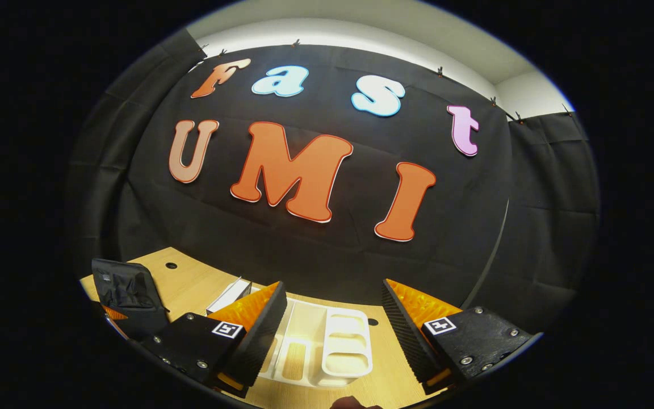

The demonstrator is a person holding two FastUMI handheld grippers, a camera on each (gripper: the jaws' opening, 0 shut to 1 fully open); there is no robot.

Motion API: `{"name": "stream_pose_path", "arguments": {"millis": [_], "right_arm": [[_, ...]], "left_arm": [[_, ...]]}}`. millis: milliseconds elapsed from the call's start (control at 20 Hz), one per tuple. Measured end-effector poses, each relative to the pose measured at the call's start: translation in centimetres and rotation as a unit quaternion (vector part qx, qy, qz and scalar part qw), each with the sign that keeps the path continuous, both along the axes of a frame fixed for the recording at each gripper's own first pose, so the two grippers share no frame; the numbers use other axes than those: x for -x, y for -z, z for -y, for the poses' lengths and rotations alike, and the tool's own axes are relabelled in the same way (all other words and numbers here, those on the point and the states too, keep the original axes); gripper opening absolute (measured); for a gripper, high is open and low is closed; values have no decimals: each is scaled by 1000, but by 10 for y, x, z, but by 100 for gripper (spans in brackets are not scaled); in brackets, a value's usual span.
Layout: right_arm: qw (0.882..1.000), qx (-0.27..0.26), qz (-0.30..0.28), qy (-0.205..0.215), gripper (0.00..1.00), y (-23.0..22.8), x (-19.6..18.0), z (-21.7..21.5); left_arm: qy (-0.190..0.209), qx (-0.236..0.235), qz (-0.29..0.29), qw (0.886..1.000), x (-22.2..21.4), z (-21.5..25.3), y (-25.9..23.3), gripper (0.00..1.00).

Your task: Open the schoolbag, grab two books from the bookshelf and put them into the schoolbag.

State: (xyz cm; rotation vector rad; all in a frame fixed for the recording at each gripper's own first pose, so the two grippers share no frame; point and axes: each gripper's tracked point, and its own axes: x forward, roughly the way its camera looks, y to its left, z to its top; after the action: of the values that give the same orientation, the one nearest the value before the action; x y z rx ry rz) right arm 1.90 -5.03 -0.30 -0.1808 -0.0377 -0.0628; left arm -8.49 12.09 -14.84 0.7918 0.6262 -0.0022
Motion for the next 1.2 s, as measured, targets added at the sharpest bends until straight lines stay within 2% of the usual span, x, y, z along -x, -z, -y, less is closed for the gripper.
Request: {"name": "stream_pose_path", "arguments": {"millis": [250, 400, 550, 650, 700, 750, 800, 850, 900, 950, 1000, 1050, 1100, 1200], "right_arm": [[1000, 6, 6, -8, 100, -1, -6, 5], [1000, -1, 7, -19, 99, -2, -10, 6], [999, -9, 5, -34, 99, 1, -15, 6], [999, -12, 3, -43, 100, 0, -18, 6], [999, -12, 3, -47, 100, -1, -20, 8], [998, -13, 5, -56, 100, -3, -21, 7], [998, -13, 6, -61, 100, -4, -21, 8], [998, -14, 7, -68, 99, -5, -20, 10], [997, -15, 7, -74, 100, -4, -21, 11], [997, -14, 4, -79, 99, -3, -21, 11], [996, -14, -2, -89, 99, 0, -22, 10], [995, -14, -7, -96, 99, 3, -23, 9], [995, -13, -12, -101, 100, 5, -25, 9], [994, -13, -24, -104, 99, 9, -28, 5]], "left_arm": [[-12, -24, -31, 999, 10, -12, 26, 97], [-37, -62, -20, 997, 11, -29, 17, 97], [-50, -77, -19, 996, 5, -34, 19, 96], [-61, -95, -19, 993, -3, -41, 21, 89], [-69, -105, -21, 992, -7, -46, 24, 81], [-77, -114, -22, 990, -14, -51, 26, 76], [-85, -120, -27, 989, -16, -53, 28, 77], [-90, -125, -32, 988, -20, -55, 30, 64], [-94, -128, -39, 987, -19, -54, 32, 62], [-98, -125, -46, 986, -20, -53, 33, 55], [-102, -120, -50, 986, -18, -53, 30, 33], [-105, -110, -49, 987, -18, -53, 25, 26], [-107, -97, -49, 988, -18, -54, 19, 14], [-107, -65, -50, 991, -17, -58, 7, 9]]}}
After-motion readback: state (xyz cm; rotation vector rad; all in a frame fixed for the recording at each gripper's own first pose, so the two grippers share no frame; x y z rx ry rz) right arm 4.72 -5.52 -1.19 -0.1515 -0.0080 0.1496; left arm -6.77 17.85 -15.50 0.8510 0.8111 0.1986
